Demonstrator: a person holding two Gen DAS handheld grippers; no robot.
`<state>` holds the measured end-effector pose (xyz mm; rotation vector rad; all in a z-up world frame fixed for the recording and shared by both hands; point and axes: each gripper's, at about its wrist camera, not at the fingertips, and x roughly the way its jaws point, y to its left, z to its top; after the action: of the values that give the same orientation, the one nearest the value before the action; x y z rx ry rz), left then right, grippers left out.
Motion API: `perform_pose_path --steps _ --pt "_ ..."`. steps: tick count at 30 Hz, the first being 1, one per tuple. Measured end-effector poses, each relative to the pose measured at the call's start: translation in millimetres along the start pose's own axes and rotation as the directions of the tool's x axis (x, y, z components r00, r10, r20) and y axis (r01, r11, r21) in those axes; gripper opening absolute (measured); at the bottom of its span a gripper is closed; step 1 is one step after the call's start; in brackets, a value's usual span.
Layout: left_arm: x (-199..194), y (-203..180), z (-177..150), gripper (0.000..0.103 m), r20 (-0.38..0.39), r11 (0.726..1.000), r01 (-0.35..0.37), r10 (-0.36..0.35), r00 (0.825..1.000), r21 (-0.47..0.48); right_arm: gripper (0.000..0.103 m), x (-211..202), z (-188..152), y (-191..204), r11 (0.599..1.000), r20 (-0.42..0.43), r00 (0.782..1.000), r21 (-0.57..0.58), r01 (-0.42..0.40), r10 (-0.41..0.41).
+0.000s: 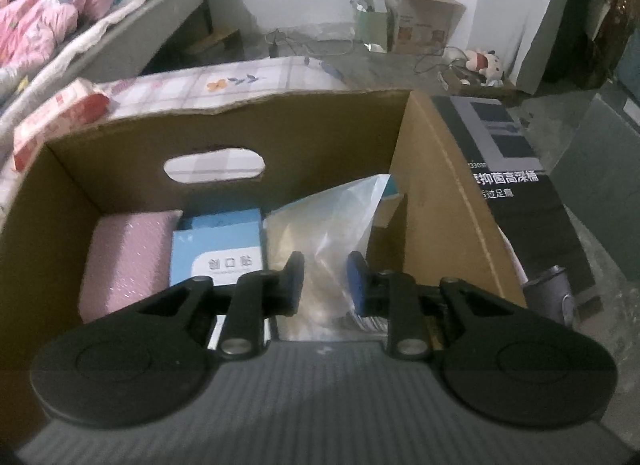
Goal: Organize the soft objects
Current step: 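Withdraw the open right tool from the box back over the bed, then reach the right tool to the blue wet-wipes pack and close on it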
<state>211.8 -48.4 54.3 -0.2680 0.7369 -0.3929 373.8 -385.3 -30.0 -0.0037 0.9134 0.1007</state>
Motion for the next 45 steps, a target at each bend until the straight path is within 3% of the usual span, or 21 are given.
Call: perform_pose_path --steps 3,8,17,20,25,31,35,39,45 --pt "-12.2 0.4 -4.8 0.081 0.020 1.000 -0.006 0.006 1.000 -0.001 0.041 -20.0 -0.8 -1.3 0.999 0.047 0.999 0.039 -0.028 0.026" --pt "-38.0 2.2 -17.2 0.090 0.054 0.999 -0.040 0.039 0.998 0.014 0.044 -65.2 -5.6 4.2 0.993 0.119 0.989 0.062 -0.099 0.091" --pt "-91.7 24.5 -47.5 0.094 0.135 0.991 -0.130 0.133 0.982 -0.035 0.051 -151.3 -4.3 54.0 0.966 0.186 0.949 0.002 -0.259 0.254" --pt "-104.4 38.4 -52.4 0.094 0.149 0.984 -0.163 0.171 0.974 -0.066 0.052 -167.7 0.1 81.7 0.942 0.176 0.926 -0.032 -0.333 0.334" --pt "-117.2 61.6 -53.5 0.094 0.160 0.966 -0.224 0.243 0.957 -0.127 0.055 -178.6 8.8 139.0 0.877 0.109 0.870 -0.082 -0.474 0.481" --pt "-117.7 85.2 -49.9 0.093 0.174 0.936 -0.320 0.343 0.923 -0.144 0.055 -160.0 29.1 208.3 0.787 -0.040 0.787 -0.034 -0.616 0.615" --pt "-106.5 102.6 -39.9 0.090 0.174 0.916 -0.376 0.397 0.901 -0.142 0.055 -129.2 43.6 257.9 0.750 -0.165 0.737 0.031 -0.661 0.656" --pt "-81.7 126.0 -22.3 0.077 0.134 0.902 -0.408 0.426 0.895 -0.143 0.055 -81.1 55.5 300.5 0.774 -0.271 0.736 0.062 -0.630 0.621" --pt "-38.3 167.4 -0.9 0.040 0.016 0.877 -0.449 0.458 0.889 -0.171 0.054 2.7 65.9 343.1 0.815 -0.394 0.730 0.099 -0.571 0.559"
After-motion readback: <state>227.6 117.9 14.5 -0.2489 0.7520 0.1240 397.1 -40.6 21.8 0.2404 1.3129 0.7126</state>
